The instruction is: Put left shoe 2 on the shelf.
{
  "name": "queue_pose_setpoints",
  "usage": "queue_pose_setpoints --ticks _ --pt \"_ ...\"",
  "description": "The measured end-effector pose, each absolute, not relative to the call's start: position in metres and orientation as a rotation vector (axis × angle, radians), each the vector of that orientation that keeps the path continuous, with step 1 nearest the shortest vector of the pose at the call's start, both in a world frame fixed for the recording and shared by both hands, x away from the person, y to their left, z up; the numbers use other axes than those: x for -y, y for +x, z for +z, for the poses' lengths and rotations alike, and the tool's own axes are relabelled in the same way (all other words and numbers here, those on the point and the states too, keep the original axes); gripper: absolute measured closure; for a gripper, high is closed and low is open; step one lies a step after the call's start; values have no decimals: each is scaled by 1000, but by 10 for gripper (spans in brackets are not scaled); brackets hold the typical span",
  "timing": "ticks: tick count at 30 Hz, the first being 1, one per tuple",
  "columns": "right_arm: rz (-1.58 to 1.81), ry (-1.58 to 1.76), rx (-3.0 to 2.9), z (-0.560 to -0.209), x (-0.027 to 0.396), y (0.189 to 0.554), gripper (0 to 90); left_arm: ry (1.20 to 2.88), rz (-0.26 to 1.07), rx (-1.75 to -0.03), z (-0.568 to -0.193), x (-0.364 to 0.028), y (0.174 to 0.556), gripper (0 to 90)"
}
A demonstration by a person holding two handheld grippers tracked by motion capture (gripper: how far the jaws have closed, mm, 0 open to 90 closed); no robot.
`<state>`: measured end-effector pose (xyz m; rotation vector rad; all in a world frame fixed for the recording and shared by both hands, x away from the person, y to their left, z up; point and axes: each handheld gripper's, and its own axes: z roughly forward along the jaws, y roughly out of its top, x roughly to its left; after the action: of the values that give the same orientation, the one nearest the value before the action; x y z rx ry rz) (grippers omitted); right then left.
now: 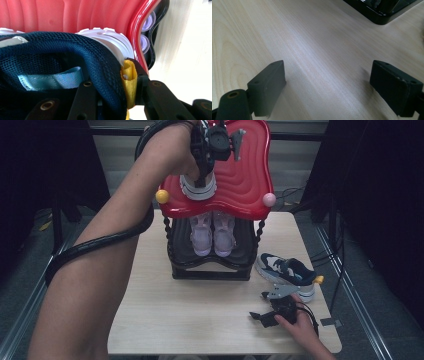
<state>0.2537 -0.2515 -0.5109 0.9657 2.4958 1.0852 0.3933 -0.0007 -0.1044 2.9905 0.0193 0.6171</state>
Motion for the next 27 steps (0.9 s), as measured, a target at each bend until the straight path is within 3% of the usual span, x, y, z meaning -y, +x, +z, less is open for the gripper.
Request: queue_pose_setpoints --ticks 27 --pt "1084 967 -2497 -511 251 254 124 2990 637 43 -116 0 401 699"
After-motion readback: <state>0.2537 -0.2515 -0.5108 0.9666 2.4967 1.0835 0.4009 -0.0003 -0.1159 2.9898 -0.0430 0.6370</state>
